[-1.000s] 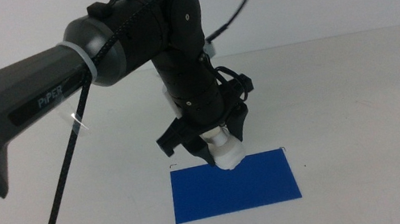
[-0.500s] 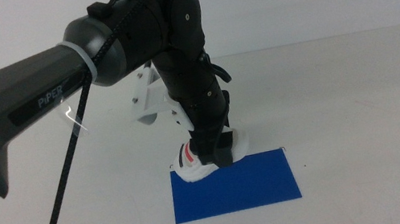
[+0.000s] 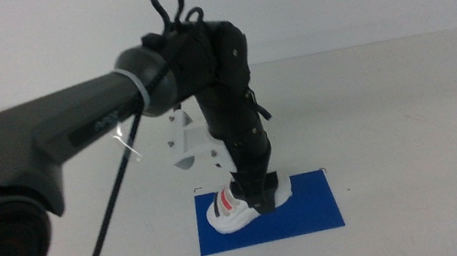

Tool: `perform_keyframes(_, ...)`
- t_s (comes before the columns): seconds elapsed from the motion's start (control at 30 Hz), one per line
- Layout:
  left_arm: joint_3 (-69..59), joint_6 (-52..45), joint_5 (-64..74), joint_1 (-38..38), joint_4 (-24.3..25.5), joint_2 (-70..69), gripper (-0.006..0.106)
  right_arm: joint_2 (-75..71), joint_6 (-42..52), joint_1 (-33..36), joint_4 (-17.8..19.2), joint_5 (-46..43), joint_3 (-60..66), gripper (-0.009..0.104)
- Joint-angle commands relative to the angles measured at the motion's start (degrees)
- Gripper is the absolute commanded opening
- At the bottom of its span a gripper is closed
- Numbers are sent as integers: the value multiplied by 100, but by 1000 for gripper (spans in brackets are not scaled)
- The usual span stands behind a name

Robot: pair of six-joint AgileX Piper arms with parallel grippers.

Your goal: Use one arm to grab the shoe from the table and place it on the mat.

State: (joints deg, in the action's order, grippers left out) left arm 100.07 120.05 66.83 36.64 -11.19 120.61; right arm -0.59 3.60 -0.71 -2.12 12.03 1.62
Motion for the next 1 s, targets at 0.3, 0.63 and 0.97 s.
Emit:
perform_keyframes(0.3,148,138,-525,313,257,31,-1,-149,47,-14,51,-442,30,64)
perform_keyframes(0.63,148,138,-560,317,257,173,73,-149,47,-14,51,-442,30,64)
perform_keyframes(0.97,634,136,363,317,353,-236,94,-149,47,-14,51,-442,30,64)
